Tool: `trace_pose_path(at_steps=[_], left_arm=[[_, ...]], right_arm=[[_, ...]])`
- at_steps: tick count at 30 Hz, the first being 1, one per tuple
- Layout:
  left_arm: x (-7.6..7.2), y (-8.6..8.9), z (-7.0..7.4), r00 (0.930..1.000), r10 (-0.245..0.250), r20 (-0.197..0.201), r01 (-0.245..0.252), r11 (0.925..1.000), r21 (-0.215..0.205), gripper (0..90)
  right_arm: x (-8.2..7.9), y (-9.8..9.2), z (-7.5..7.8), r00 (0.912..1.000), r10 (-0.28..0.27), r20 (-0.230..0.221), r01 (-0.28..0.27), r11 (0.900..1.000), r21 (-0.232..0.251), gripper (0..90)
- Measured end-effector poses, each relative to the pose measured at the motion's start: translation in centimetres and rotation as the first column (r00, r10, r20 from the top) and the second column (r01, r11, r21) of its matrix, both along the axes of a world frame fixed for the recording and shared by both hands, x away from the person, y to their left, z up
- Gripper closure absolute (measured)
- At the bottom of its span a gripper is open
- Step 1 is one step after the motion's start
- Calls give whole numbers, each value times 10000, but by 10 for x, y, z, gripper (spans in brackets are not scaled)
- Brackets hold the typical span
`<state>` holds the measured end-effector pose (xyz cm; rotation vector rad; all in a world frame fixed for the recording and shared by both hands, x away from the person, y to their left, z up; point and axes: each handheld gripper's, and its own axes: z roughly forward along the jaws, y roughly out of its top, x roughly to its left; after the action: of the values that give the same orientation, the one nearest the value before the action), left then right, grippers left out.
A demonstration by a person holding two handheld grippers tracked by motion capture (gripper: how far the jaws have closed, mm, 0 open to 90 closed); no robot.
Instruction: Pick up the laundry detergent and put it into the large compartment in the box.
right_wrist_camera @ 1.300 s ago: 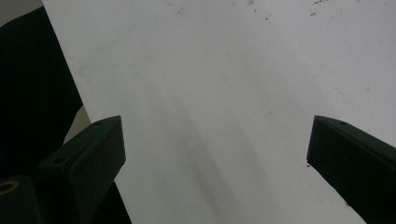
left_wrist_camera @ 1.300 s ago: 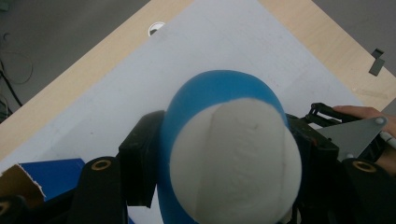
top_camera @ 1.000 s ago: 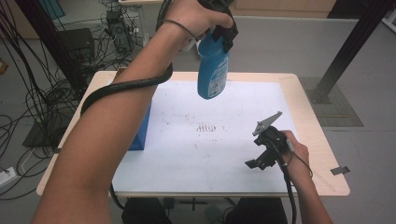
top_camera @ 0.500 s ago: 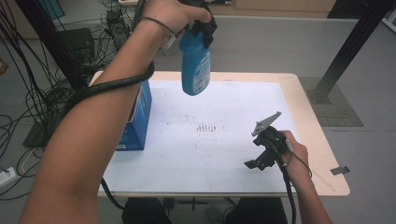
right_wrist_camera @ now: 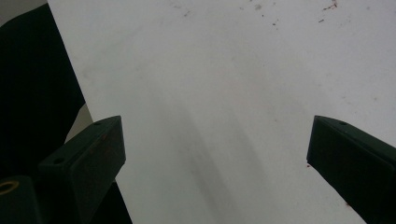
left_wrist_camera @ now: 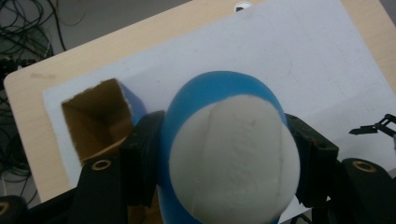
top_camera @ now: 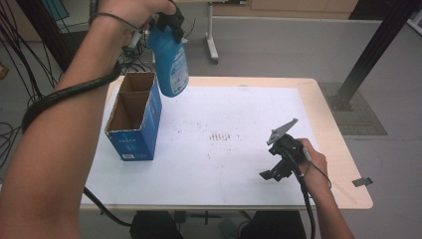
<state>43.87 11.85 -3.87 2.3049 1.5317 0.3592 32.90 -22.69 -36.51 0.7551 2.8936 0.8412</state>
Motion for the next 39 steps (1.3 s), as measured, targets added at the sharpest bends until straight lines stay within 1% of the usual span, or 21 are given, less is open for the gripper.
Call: trace_pose_path(at_steps=[1, 2, 3, 4, 8, 9, 10, 11, 12, 13, 16, 17, 18, 21, 22, 23, 24, 25, 32, 34, 39], left_arm=[[0, 0, 0, 10000, 0, 0, 0, 10000, 0, 374], [-1, 10, 1, 9998, 222, 25, -222, 9997, 44, 375], [-1, 14, 0, 9995, 309, 51, -310, 9995, 60, 375], [-2, 19, 0, 9987, 513, 63, -513, 9987, 40, 375], [-4, 45, -4, 9942, 1079, -30, -1079, 9942, -15, 375], [-4, 45, -4, 9942, 1079, -30, -1079, 9942, -15, 375], [-4, 50, -5, 9921, 1256, -22, -1256, 9921, -26, 375], [-4, 59, -7, 9896, 1440, -69, -1440, 9896, -11, 375], [-4, 67, -8, 9858, 1678, -82, -1679, 9858, -57, 375], [-4, 67, -8, 9858, 1678, -82, -1679, 9858, -57, 375], [-4, 84, -10, 9760, 2175, -104, -2175, 9761, 22, 375], [-4, 84, -10, 9760, 2175, -104, -2175, 9761, 22, 375], [-4, 89, -11, 9715, 2367, -77, -2366, 9715, 111, 375], [-4, 95, -12, 9672, 2538, -85, -2536, 9671, 188, 375], [-4, 97, -12, 9670, 2545, -103, -2543, 9669, 232, 375], [-4, 98, -13, 9649, 2625, -93, -2623, 9648, 211, 375], [-4, 98, -13, 9649, 2625, -93, -2623, 9648, 211, 375], [-4, 100, -14, 9624, 2714, -113, -2710, 9622, 254, 375], [-3, 102, -22, 9606, 2771, -239, -2763, 9606, 310, 375], [-2, 104, -27, 9586, 2836, -272, -2828, 9587, 285, 375], [-1, 107, -35, 9576, 2855, -384, -2846, 9583, 274, 375]], right_arm=[[0, 0, 0, 10000, 0, 0, 0, 10000, 0, 44], [0, 0, 0, 10000, 1, -6, -1, 10000, -8, 44], [0, 0, 0, 10000, -21, -23, 21, 10000, -1, 43], [0, 0, 0, 10000, 1, -12, -1, 10000, -3, 43], [0, 1, 0, 10000, 11, -11, -11, 10000, 7, 43], [1, 1, 0, 10000, 37, -16, -37, 10000, 23, 44], [1, 2, 0, 10000, 59, -10, -59, 10000, 17, 43], [1, 2, 0, 10000, 59, -8, -59, 10000, 18, 44], [1, 3, 0, 10000, 66, -7, -66, 10000, 24, 43], [1, 3, 0, 10000, 66, -7, -66, 10000, 24, 43], [1, 3, 0, 10000, 98, 2, -98, 9999, 29, 44], [1, 3, -1, 10000, 94, 15, -94, 9999, 41, 43], [2, 3, -1, 10000, 99, 10, -99, 9999, 28, 43], [2, 3, 0, 10000, 55, 21, -55, 10000, 57, 43], [1, 2, -1, 10000, 50, 15, -50, 10000, 62, 43], [1, 2, 0, 10000, 31, -1, -31, 10000, 55, 43], [1, 2, 0, 10000, 14, 19, -15, 10000, 88, 44], [1, 2, 0, 10000, 18, 32, -18, 9999, 102, 43], [0, 1, 0, 10000, 13, 44, -14, 10000, 93, 43], [0, 0, 0, 10000, -13, 30, 12, 9999, 108, 43], [0, 0, 0, 10000, -49, 36, 48, 9999, 103, 43]])
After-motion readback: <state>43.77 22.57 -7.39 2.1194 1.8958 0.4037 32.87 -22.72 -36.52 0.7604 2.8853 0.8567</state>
